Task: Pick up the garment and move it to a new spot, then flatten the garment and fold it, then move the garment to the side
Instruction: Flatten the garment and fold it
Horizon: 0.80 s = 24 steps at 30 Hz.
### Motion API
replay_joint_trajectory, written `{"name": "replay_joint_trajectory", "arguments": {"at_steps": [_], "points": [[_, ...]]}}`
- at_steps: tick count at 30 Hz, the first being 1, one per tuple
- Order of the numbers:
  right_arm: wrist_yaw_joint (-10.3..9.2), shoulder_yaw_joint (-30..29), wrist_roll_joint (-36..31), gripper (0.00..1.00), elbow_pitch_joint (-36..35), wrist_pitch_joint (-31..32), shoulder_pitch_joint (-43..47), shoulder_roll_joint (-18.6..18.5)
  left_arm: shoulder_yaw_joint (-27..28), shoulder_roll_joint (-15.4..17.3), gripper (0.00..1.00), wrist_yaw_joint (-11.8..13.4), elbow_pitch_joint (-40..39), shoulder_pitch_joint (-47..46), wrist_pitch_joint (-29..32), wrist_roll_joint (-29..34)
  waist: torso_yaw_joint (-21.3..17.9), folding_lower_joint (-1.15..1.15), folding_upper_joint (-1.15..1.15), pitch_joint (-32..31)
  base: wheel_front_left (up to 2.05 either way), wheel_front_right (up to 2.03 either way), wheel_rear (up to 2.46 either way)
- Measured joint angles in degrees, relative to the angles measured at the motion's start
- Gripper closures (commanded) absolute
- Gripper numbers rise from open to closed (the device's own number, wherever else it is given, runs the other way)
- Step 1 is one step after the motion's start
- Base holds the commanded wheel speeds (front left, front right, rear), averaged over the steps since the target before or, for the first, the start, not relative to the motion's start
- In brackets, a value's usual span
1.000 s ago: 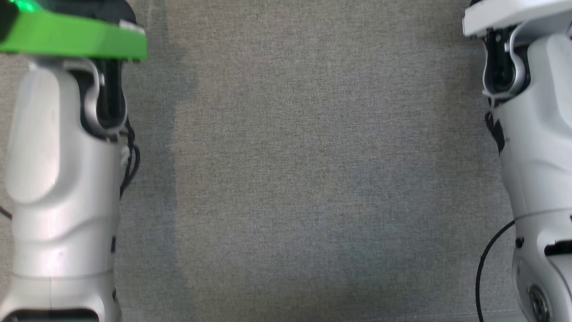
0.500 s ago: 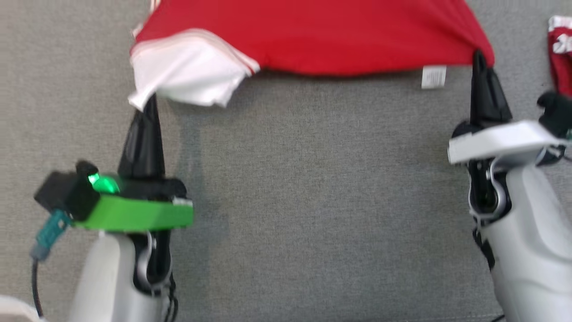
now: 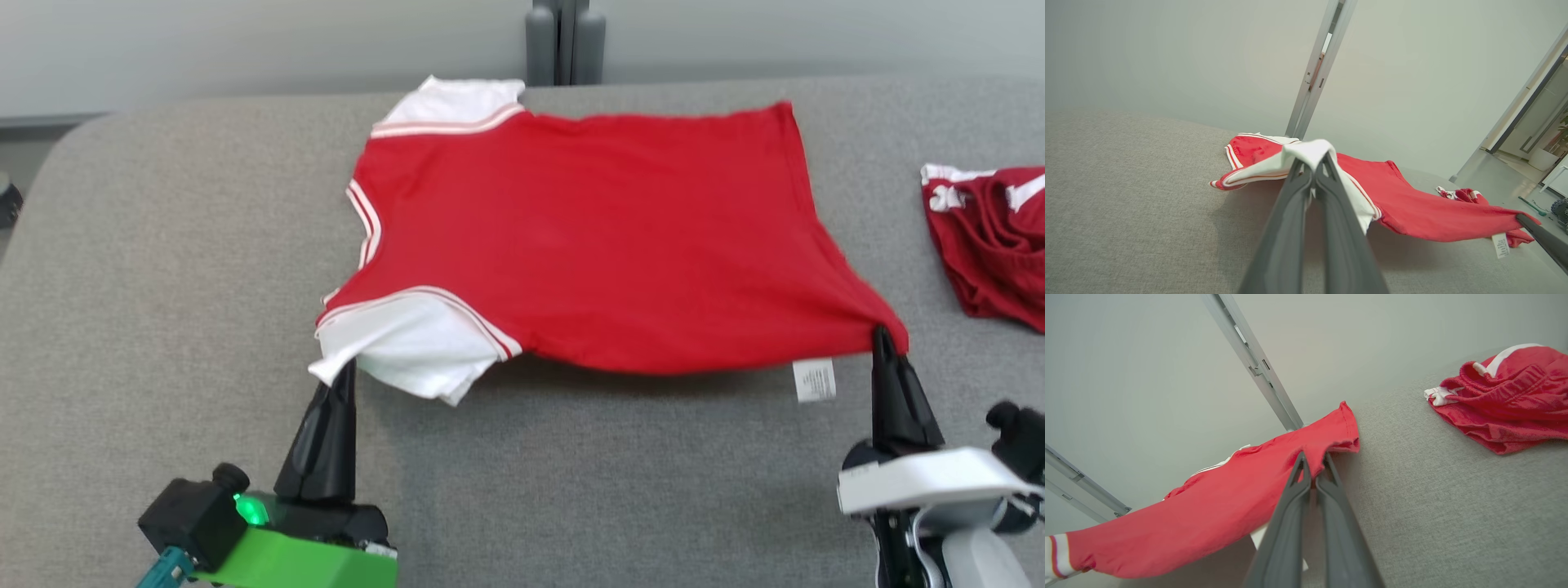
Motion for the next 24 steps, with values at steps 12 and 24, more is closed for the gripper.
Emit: {"name": "replay_joint_trajectory", "arguments": {"at_steps": [12, 24], "points": [[0.0, -2.2, -0.5, 1.0, -3.3, 4.1, 9.9, 1.7, -0.7, 3.0, 1.0, 1.7, -2.4, 8.8, 4.8, -0.1, 2.0, 0.0, 0.0, -5.6, 0.0, 0.0, 0.0], [-0.01, 0.0, 1.5, 1.0, 6.0, 2.3, 7.4, 1.7, -3.4, 1.3, 1.0, 0.4, 9.3, 5.4, 3.5, -1.5, 1.8, 0.0, 0.0, -2.7, 0.0, 0.0, 0.0]]}}
